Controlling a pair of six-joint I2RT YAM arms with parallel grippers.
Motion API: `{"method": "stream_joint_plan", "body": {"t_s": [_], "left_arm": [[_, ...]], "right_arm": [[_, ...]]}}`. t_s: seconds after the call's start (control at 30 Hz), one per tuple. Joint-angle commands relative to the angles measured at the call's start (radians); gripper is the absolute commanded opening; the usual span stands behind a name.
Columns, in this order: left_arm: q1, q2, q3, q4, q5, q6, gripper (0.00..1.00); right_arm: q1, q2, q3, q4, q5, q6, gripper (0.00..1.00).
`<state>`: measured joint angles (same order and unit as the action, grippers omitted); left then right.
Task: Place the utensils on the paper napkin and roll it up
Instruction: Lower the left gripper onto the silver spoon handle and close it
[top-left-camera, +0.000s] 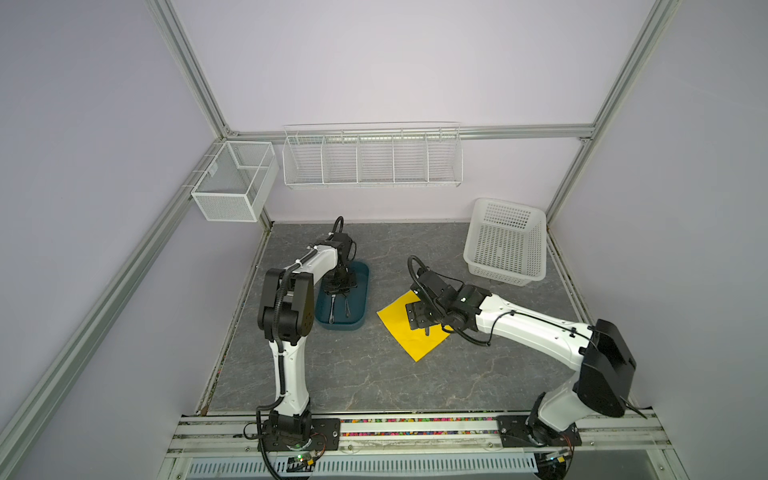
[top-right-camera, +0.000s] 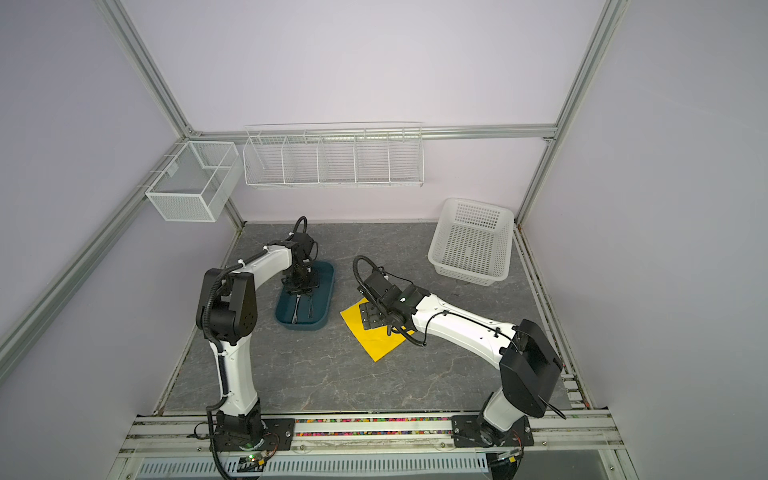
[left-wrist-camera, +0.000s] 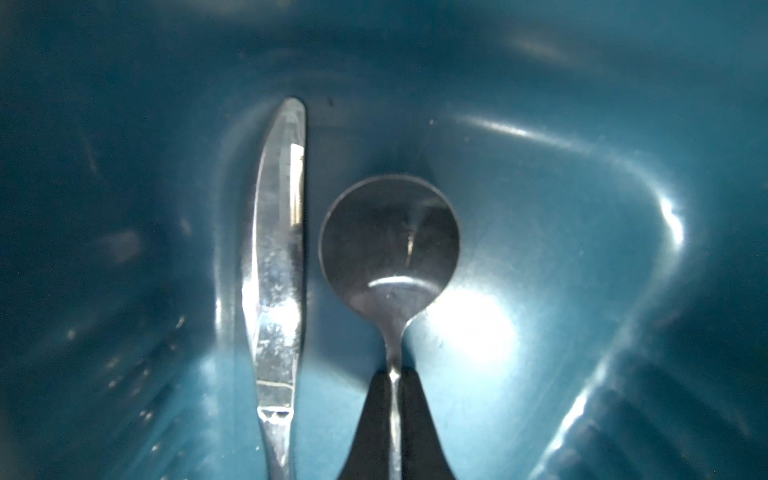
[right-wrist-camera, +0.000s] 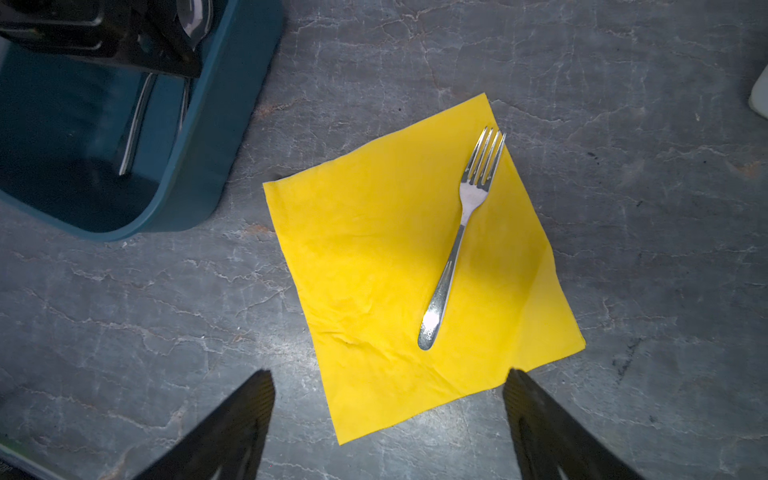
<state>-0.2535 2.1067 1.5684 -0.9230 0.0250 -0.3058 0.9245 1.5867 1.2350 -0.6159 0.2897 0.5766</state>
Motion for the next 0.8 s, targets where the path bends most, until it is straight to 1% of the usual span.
{"method": "stream_joint_plan", "body": {"t_s": [0.0, 0.3, 0.77], "left_arm": [[-0.003, -0.002, -0.042, -0.042, 0.026, 0.013, 0.06], [-0.003, -0.081, -0.035, -0.076, 0.052, 0.010, 0.06], [-0.003, -0.164, -0.065, -0.096, 0.024, 0.010, 0.06]], "right_arm": [[-0.005, -0.040, -0.025, 0.000, 0.045, 0.023, 0.89], [-0.021, -0.074, -0.054, 0.014, 0.066, 0.055, 0.89], [-0.047, -0.077, -0.055, 0.037, 0.048, 0.067, 0.89]]}}
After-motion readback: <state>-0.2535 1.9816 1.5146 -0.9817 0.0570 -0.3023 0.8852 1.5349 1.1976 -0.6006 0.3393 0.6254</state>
